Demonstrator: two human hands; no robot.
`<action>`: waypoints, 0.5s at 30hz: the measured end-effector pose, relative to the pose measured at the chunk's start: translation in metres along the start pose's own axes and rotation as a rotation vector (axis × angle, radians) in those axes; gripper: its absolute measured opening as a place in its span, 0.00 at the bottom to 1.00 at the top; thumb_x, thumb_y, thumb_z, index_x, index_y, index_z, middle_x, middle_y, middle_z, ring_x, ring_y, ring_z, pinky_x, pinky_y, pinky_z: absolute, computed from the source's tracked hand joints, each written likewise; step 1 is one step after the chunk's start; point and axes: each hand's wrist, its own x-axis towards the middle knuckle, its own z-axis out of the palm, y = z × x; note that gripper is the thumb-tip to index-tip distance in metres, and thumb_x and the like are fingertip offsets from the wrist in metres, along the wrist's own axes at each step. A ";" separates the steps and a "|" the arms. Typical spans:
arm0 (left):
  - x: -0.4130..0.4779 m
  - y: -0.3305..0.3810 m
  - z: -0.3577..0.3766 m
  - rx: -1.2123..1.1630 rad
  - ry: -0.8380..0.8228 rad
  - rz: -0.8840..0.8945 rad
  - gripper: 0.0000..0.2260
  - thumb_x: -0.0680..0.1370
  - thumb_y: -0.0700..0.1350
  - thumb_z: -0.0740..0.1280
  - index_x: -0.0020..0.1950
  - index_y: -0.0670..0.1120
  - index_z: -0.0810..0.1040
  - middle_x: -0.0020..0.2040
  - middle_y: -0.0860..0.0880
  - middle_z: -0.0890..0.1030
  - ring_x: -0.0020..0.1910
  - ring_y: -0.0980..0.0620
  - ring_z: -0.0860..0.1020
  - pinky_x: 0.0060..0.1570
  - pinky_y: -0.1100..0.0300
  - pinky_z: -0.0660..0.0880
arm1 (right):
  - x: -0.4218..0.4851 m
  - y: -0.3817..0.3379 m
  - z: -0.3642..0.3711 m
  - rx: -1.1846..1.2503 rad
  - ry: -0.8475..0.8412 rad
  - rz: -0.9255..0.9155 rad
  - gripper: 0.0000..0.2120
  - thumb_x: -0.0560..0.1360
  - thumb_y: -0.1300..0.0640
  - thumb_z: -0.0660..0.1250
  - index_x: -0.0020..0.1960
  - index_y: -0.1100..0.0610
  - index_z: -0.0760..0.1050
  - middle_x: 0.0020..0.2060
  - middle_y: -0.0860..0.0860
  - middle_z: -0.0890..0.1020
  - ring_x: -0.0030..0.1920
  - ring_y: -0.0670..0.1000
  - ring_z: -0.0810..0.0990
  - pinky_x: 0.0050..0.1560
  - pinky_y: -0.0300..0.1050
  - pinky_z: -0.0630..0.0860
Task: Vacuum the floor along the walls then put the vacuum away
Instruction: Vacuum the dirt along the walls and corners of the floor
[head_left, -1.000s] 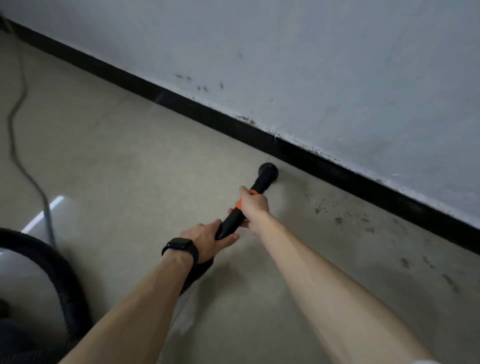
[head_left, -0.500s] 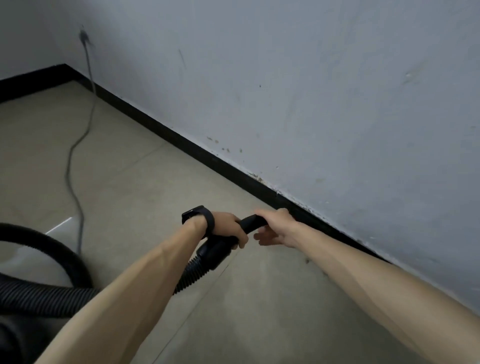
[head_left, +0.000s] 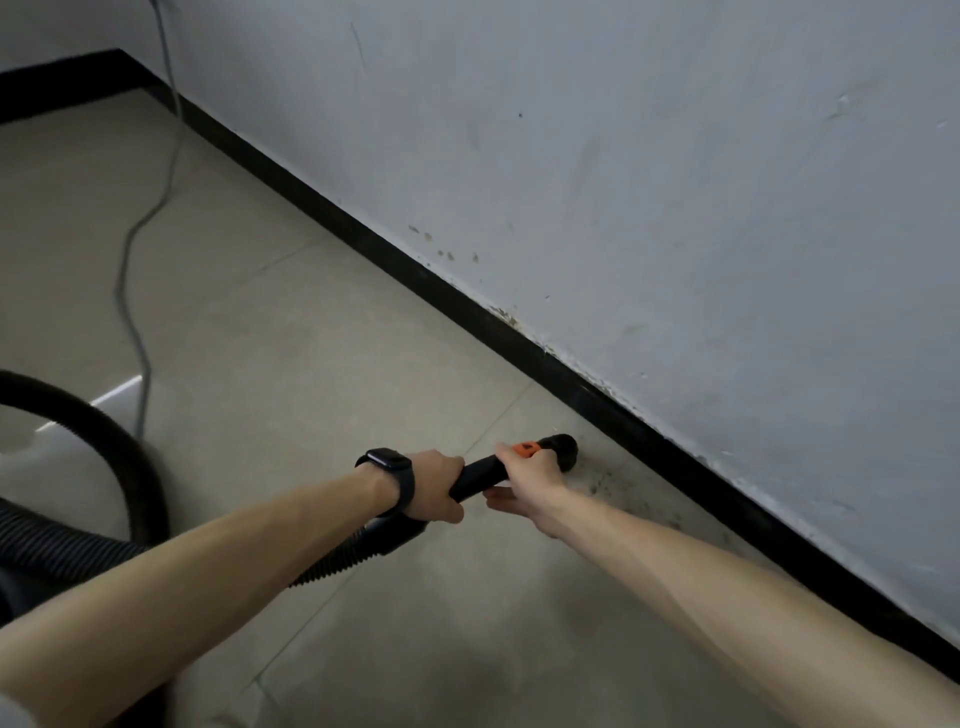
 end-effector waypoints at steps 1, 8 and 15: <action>0.002 0.000 0.005 0.011 0.024 0.004 0.15 0.72 0.54 0.69 0.50 0.49 0.68 0.41 0.51 0.74 0.39 0.47 0.75 0.36 0.58 0.70 | 0.001 0.001 -0.002 -0.011 -0.002 -0.004 0.26 0.82 0.53 0.68 0.73 0.61 0.60 0.50 0.59 0.81 0.36 0.58 0.87 0.35 0.50 0.85; 0.024 0.005 0.009 -0.006 0.074 0.013 0.15 0.72 0.56 0.67 0.49 0.51 0.66 0.37 0.53 0.72 0.32 0.54 0.73 0.27 0.60 0.66 | 0.014 -0.010 -0.012 -0.112 0.068 -0.049 0.25 0.83 0.53 0.66 0.72 0.60 0.59 0.49 0.58 0.81 0.35 0.55 0.87 0.33 0.48 0.84; 0.039 0.012 0.017 0.040 0.128 0.001 0.15 0.71 0.57 0.64 0.49 0.51 0.65 0.36 0.53 0.72 0.30 0.52 0.73 0.28 0.59 0.68 | 0.025 -0.010 -0.020 -0.137 0.117 -0.051 0.26 0.82 0.53 0.65 0.74 0.59 0.58 0.46 0.55 0.80 0.33 0.53 0.86 0.31 0.46 0.83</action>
